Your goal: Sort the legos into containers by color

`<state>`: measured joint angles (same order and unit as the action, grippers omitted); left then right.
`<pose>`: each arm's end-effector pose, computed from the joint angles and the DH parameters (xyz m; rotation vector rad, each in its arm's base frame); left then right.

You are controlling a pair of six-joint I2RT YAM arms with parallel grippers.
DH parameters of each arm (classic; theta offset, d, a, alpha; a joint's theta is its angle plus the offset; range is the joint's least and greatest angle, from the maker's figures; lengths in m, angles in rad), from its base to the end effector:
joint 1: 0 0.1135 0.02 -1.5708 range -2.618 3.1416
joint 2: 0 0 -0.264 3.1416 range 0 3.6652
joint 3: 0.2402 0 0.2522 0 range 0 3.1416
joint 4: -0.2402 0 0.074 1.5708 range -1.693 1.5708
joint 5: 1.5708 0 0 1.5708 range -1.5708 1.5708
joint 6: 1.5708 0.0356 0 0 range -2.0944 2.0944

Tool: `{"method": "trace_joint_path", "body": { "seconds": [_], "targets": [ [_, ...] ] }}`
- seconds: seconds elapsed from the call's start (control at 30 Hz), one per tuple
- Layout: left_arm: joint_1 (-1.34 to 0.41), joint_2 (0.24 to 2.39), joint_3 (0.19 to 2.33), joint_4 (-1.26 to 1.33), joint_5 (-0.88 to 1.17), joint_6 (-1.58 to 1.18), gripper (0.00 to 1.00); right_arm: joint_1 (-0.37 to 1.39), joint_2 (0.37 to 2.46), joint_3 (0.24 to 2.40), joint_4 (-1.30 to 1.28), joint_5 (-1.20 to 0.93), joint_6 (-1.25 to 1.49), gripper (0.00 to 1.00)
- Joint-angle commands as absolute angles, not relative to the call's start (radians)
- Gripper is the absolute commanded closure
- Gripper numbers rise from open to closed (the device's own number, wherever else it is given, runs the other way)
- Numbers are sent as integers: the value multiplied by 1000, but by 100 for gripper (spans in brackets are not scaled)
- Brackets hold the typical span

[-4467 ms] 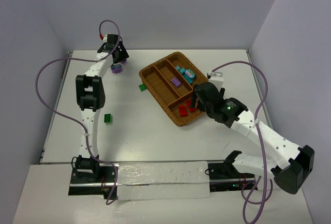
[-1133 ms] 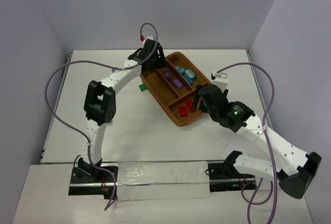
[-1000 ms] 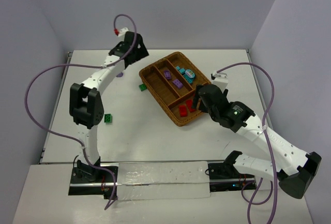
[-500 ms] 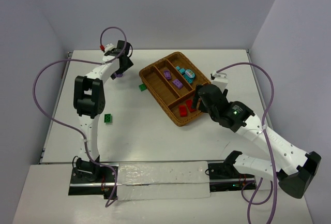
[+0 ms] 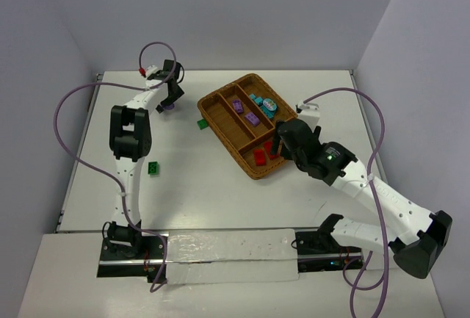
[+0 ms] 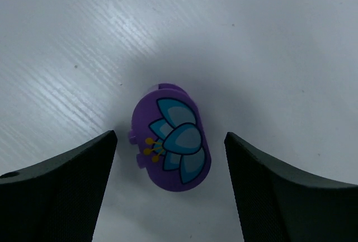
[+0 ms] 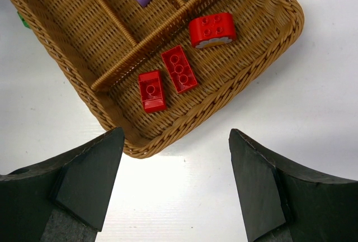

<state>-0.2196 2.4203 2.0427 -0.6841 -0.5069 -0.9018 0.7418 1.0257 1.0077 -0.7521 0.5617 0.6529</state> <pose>0.5106 -0.0963 0.1615 -0.9727 2.2479 0.1979 0.1631 0.1238 0.3223 0.1696 2.1966 0.1108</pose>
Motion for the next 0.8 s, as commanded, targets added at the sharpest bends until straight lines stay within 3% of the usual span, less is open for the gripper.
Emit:
{"method": "trace_joint_path", "body": {
  "seconds": [0.0, 0.07, 0.4, 0.63, 0.77],
  "targets": [
    [-203, 2452, 2118, -656, -503, -892, 26, 749, 1035, 1043, -749, 589, 650, 17],
    [-202, 2458, 2124, -657, -512, -883, 43, 749, 1039, 1044, -749, 588, 650, 17],
    [-216, 2290, 2016, -594, -419, -776, 96, 749, 1049, 1051, -745, 588, 649, 17],
    [-351, 2056, 1931, -455, -192, -518, 100, 749, 1039, 1041, -737, 589, 663, 17],
    [-470, 2074, 2013, -484, -140, -486, 100, 750, 1024, 1039, -734, 588, 670, 17]
  ]
}}
